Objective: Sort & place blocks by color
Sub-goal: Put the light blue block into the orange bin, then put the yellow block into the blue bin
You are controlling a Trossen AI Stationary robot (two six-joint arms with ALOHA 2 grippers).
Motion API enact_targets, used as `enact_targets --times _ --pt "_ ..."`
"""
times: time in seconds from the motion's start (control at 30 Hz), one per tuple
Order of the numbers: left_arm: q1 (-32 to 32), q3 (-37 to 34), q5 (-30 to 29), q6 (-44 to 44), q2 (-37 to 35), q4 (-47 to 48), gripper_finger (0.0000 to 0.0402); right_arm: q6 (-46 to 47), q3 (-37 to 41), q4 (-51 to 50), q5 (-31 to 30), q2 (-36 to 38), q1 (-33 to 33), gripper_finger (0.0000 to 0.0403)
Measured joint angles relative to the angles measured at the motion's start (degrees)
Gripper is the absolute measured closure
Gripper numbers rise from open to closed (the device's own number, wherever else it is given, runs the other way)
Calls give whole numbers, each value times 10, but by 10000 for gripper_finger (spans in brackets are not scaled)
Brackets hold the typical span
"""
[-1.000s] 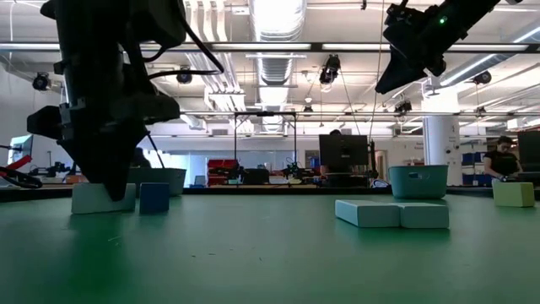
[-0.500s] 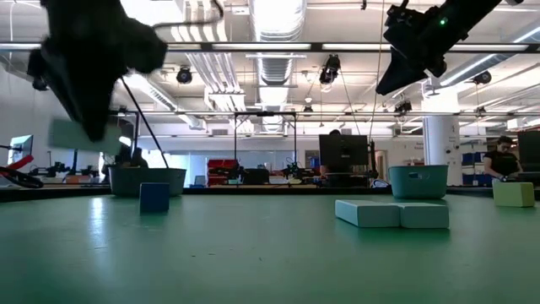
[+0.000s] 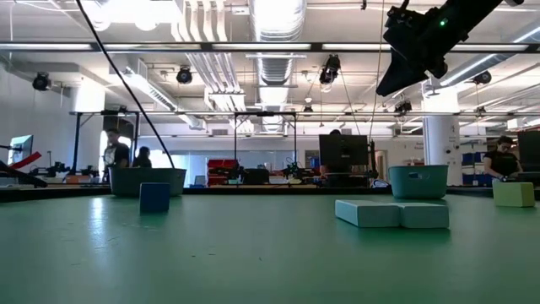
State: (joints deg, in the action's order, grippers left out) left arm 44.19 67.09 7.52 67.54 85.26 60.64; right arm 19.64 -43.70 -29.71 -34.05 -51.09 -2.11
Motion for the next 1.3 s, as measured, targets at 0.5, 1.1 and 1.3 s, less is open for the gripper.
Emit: enact_targets --times 0.5,1.1,1.3 --pt "55 -83 27 69 1 -2 342 14 0 0 0 0 0 319" --pt "57 -94 26 6 1 48 302 14 0 2 0 0 0 319" --pt "57 -89 26 4 1 48 238 14 0 2 0 0 0 319"
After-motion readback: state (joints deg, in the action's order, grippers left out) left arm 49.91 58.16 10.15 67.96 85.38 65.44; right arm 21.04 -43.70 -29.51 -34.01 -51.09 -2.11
